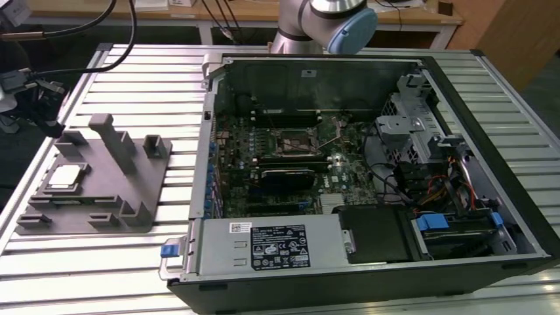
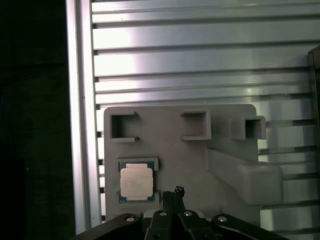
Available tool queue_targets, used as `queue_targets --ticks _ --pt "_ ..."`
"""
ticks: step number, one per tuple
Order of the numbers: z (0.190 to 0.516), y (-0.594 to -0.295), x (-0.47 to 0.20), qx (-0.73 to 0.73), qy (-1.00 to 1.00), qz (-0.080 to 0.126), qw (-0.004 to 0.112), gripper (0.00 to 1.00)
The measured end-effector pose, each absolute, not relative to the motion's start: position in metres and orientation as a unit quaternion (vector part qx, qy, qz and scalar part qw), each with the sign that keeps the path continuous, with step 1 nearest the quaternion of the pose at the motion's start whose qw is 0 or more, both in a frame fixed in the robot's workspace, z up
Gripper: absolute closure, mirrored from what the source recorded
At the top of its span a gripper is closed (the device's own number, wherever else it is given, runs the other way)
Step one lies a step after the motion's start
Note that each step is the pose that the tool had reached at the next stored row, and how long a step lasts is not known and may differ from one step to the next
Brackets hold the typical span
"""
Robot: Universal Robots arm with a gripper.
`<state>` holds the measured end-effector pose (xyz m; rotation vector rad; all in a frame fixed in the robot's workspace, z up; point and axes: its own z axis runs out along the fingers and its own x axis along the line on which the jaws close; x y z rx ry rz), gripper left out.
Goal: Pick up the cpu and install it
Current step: 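Pick up the cpu and move it towards the insertion slot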
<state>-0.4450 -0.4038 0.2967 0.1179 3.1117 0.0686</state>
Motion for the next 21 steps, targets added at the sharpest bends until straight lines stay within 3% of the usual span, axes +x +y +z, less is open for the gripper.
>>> queue_targets --ticks 21 --pt "0.276 -0.405 -0.446 0.038 0.999 0.022 0.013 0.89"
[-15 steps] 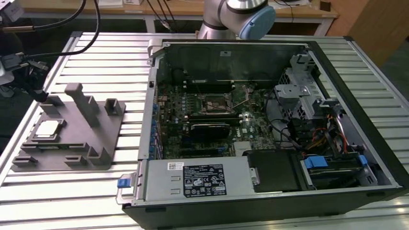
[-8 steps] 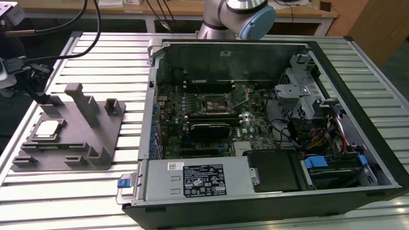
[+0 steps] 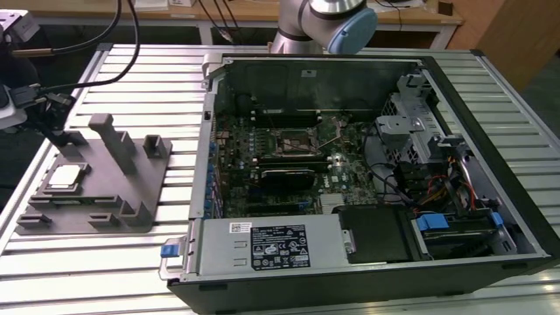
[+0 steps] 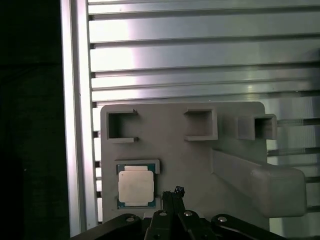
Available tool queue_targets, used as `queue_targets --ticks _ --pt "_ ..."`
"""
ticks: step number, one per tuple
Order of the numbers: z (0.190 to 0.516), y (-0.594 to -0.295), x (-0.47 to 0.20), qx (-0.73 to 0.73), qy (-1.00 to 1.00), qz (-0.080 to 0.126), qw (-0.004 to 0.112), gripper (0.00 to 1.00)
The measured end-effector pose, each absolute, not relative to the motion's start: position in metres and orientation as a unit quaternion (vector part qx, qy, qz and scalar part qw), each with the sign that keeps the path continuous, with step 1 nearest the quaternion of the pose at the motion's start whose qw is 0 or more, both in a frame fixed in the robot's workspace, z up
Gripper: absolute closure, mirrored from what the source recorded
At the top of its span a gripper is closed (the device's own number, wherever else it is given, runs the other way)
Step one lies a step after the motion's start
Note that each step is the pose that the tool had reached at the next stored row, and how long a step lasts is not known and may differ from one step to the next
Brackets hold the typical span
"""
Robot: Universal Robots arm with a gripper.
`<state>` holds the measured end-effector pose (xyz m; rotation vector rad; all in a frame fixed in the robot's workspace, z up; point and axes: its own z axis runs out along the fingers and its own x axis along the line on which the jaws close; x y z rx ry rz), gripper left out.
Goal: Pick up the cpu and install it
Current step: 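Pick up the cpu and move it towards the insertion slot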
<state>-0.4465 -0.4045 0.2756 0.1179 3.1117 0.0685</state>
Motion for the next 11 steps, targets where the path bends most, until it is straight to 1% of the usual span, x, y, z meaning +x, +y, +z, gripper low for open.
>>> queue_targets --ticks 11 --pt "0.262 -0.406 -0.452 0.038 0.999 0.022 0.014 0.89"
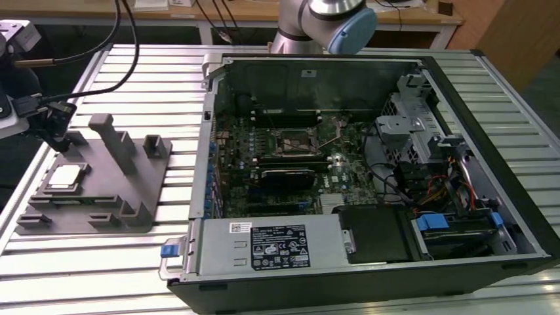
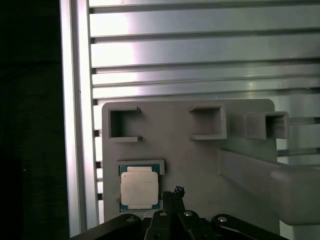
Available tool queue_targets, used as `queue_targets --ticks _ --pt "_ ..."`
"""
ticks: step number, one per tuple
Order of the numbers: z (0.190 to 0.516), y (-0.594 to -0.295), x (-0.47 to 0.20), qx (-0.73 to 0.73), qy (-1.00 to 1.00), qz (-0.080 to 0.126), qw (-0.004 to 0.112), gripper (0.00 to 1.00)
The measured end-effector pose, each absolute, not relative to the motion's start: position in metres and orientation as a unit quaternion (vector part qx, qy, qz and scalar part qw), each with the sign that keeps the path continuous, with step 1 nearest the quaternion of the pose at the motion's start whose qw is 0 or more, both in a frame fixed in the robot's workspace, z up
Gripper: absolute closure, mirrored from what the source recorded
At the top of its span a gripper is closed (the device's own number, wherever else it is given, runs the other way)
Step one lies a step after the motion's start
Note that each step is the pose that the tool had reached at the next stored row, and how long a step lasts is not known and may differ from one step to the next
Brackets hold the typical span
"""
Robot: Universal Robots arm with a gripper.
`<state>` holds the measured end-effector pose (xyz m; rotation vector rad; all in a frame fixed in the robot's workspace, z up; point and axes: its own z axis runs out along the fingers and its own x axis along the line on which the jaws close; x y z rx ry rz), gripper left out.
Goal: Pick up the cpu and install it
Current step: 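Pick up the cpu and move it towards the insertion slot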
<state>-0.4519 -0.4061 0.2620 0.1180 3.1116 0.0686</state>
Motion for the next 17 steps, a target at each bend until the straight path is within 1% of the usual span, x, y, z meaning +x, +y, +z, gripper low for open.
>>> queue_targets --ticks 17 --pt "0.24 -0.415 -0.466 0.038 0.999 0.022 0.013 0.89"
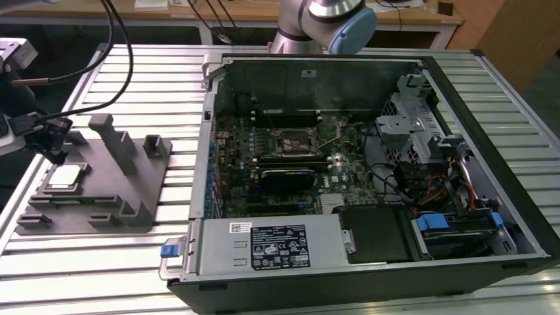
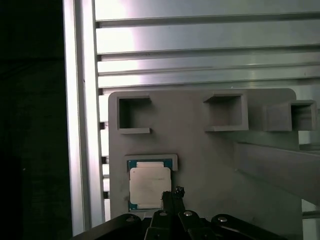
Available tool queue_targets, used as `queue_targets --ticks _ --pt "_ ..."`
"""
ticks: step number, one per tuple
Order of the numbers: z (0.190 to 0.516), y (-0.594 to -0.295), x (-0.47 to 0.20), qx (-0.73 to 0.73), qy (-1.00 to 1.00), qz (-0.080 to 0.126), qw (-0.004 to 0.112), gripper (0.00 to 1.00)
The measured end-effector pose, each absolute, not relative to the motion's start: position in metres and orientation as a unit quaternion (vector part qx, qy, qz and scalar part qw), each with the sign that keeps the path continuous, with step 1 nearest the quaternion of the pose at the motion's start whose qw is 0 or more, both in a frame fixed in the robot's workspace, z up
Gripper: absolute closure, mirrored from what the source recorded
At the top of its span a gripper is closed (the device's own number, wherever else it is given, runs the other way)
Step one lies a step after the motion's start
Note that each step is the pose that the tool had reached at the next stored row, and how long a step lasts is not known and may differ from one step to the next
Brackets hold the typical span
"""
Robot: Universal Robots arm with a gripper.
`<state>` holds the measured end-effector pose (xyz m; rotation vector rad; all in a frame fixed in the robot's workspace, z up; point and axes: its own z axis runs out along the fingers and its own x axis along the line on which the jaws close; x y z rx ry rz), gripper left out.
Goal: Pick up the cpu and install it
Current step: 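Pick up the cpu and move it towards the insertion slot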
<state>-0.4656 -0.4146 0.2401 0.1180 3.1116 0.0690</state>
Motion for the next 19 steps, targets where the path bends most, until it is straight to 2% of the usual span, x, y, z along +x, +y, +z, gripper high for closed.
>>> queue_targets --ticks 19 --pt "0.204 -0.415 -0.482 0.035 0.999 0.026 0.014 0.89"
